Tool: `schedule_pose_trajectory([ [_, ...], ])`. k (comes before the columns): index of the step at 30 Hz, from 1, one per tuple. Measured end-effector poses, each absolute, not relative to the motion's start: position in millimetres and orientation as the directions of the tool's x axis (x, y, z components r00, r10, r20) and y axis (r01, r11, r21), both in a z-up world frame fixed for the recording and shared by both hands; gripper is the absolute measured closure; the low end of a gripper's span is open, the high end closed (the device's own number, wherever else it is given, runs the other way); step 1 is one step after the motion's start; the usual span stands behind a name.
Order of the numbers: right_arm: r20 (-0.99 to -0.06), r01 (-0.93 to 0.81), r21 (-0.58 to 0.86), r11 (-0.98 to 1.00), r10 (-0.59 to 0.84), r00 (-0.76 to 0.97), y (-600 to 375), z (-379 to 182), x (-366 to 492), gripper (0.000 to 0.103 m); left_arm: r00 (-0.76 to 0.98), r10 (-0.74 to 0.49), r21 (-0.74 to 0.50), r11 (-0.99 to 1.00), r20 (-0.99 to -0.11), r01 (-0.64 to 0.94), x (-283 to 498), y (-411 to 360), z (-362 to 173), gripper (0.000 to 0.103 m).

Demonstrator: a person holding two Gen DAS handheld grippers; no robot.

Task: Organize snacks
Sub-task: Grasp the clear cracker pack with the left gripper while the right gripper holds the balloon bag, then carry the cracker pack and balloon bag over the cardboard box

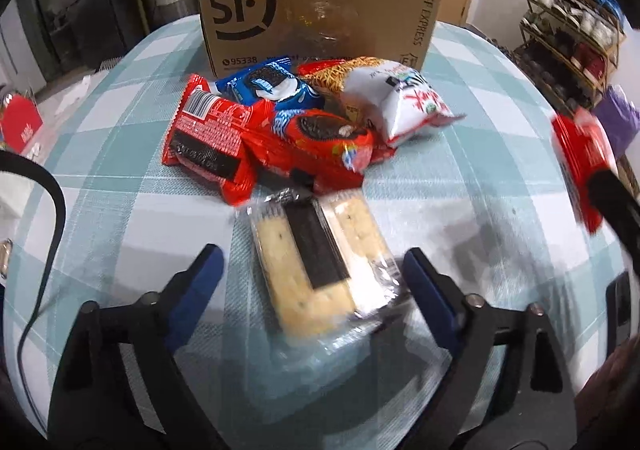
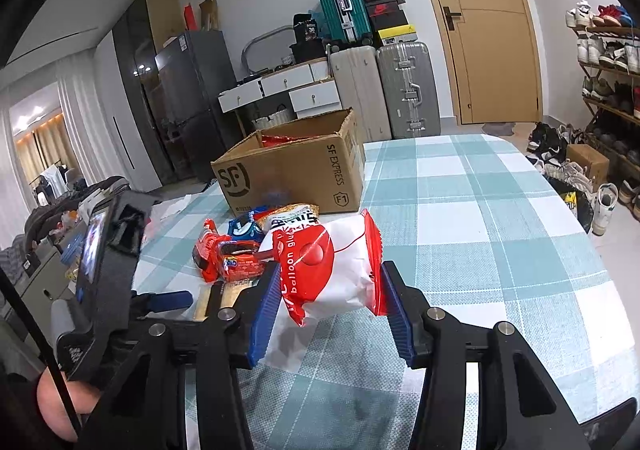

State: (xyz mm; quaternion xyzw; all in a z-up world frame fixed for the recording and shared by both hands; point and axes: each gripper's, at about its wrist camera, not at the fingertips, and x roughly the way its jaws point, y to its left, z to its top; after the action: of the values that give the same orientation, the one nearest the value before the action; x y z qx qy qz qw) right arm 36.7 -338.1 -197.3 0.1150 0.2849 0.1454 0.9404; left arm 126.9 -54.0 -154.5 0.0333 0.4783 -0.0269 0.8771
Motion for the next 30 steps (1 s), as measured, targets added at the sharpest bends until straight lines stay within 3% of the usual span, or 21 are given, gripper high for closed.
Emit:
schedule_pose_trajectory([
  [2,-0.502,-0.204,0.303,0.931,0.338,0.796,-338.8,-197.7,36.8,0.054,0.554,-0.036,0.025,0.995,-0.832,0.102,117.5,-52.2,-151.2,0.041],
  [3,-0.501,-0.201,0.303,0.931,0.336,0.798,-339.2,-197.6,36.6,0.054,0.557,-0.039,0.022,0.995,-0.83,0.102,113.3,-49.9,-149.1,0.047],
  [20,-0.507,-0.181,0.241,0.954,0.283,0.814,-331.6,-193.9,30.7,0.054,0.587,-0.115,-0.005,0.983,-0.802,0.186,57.9,-25.8,-133.2,0.048],
  [30,-0.506,-0.133,0.216,0.967,0.227,0.832,-332.5,-192.8,28.5,0.054,0.624,-0.142,-0.077,0.989,-0.768,0.13,35.1,11.1,-110.7,0.048],
])
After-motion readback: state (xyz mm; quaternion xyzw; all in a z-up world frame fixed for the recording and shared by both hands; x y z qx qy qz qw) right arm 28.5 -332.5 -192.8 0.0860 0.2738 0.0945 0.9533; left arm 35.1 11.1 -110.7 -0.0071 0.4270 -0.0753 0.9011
